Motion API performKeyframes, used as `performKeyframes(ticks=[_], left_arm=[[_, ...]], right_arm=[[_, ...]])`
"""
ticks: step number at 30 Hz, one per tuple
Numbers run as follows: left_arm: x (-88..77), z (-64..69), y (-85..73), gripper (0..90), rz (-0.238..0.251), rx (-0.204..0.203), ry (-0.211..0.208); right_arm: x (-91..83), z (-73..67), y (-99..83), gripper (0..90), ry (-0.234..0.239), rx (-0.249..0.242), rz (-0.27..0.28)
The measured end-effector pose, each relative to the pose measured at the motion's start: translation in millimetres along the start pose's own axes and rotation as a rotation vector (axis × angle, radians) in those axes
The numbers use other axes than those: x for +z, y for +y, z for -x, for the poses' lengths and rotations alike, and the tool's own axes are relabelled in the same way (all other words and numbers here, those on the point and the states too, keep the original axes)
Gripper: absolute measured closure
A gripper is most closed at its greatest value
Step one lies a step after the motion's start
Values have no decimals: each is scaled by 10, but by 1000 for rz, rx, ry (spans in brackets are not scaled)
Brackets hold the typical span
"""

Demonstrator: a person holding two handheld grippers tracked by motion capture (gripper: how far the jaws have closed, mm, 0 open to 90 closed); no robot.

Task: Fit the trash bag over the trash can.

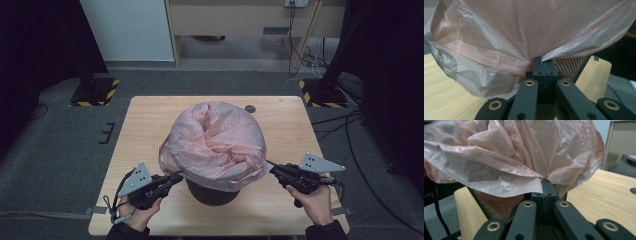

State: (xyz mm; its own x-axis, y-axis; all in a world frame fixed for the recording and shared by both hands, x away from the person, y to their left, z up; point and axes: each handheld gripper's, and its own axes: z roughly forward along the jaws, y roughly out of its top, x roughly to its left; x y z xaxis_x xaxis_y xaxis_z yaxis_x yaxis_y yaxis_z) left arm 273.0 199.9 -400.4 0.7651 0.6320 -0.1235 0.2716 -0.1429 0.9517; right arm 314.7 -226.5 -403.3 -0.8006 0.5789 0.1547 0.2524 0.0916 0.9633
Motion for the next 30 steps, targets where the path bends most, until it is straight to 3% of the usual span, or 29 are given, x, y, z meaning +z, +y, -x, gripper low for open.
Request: performKeyframes(ticks=[2,8,9,10,13,14,15,18,19,20,23,29,30], left_arm=[[-7,-19,-8,880,5,0,20],[2,-63,-113,625,15,-7,68],[2,-63,-113,576,15,-7,68],[-1,-84,-160,515,24,6,96],[-16,-123,-202,427,19,-8,120],[-17,-172,-240,390,40,-13,144],[-17,-172,-240,363,40,-13,144],[-29,-273,-343,328,27,-39,195],[-29,-273,-343,318,27,-39,195],[-28,-339,-400,308,16,-61,222],[-22,-440,-495,290,-23,-105,260],[38,-583,-637,251,-81,-134,292],[81,-648,-700,244,-123,-151,305]], right_arm=[[15,-2,-7,857,0,-2,6],[20,38,-32,515,-36,-23,26],[20,38,-32,515,-36,-23,26],[6,92,-71,438,-50,-32,39],[-14,171,-129,336,-47,-13,62],[-26,199,-154,300,-51,-8,77],[-26,199,-154,300,-51,-8,77],[-56,287,-219,261,-52,-24,75],[-64,310,-243,260,-48,-9,73],[-71,337,-269,253,-51,-1,65],[-91,419,-343,252,-92,21,54],[-176,586,-403,251,-168,57,52],[-194,604,-385,253,-181,69,62]])
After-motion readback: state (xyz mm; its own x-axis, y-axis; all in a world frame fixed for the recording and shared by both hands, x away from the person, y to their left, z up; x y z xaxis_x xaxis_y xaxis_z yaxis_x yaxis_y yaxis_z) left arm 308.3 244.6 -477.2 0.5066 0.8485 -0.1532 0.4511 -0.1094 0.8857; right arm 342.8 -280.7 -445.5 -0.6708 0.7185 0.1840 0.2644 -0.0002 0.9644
